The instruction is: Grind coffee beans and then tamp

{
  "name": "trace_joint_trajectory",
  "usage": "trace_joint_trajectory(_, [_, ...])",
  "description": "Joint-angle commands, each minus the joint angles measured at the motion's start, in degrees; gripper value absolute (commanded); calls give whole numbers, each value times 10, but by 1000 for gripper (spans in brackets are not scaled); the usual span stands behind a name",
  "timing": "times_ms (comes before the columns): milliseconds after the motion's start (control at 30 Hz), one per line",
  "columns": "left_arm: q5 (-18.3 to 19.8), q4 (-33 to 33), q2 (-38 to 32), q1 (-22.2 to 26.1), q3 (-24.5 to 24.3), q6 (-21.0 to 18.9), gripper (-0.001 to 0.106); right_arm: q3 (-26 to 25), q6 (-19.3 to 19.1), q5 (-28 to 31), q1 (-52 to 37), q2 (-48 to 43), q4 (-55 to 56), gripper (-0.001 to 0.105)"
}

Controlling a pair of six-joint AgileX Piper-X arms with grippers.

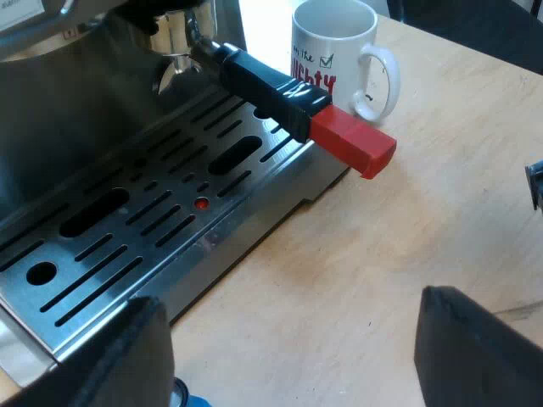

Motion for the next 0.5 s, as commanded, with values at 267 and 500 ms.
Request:
trace_joint_trajectory(267, [4,-9,-2,-4,-2,0,62,-2,-2,11,1,44,-50,0])
trace_joint_trajectory(500, [4,-9,-2,-4,-2,0,62,-2,-2,53,-1,76,-79,0])
